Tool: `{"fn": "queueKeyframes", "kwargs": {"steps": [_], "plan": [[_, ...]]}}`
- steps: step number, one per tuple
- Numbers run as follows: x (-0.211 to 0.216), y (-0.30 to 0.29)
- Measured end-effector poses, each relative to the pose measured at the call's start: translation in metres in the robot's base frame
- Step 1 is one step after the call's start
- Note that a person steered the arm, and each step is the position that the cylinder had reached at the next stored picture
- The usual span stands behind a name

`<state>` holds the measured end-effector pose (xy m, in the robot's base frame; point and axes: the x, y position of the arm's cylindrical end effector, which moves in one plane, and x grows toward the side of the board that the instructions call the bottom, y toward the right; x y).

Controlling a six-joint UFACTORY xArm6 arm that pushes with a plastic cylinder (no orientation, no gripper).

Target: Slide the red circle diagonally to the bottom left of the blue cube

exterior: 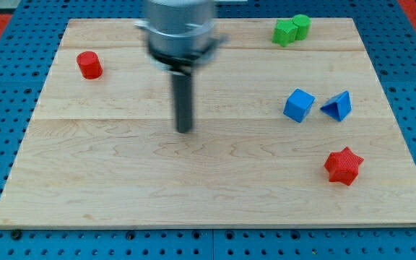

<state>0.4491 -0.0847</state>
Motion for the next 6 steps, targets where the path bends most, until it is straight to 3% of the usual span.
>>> {"fn": "queueKeyframes", "kwargs": {"steps": [2,3,4,5,6], "plan": [[-0.012,-0.177],[-0.074,-0.187],[-0.122,-0.192],[-0.121,-0.124],[-0.081,-0.044]]}}
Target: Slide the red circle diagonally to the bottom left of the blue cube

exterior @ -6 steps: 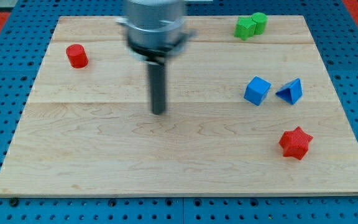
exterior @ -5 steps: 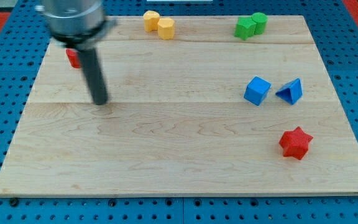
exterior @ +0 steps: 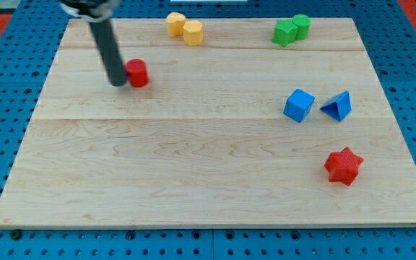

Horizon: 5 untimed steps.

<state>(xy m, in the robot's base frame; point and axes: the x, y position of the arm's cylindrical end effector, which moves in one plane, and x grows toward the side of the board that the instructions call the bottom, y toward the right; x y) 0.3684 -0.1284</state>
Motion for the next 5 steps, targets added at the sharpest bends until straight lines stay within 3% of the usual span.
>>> {"fn": "queueKeyframes", "kwargs": {"steps": [2,3,4,5], "plan": [[-0.076,0.022],[-0.013,0.052],[0.081,0.138],[0.101,0.135]]}}
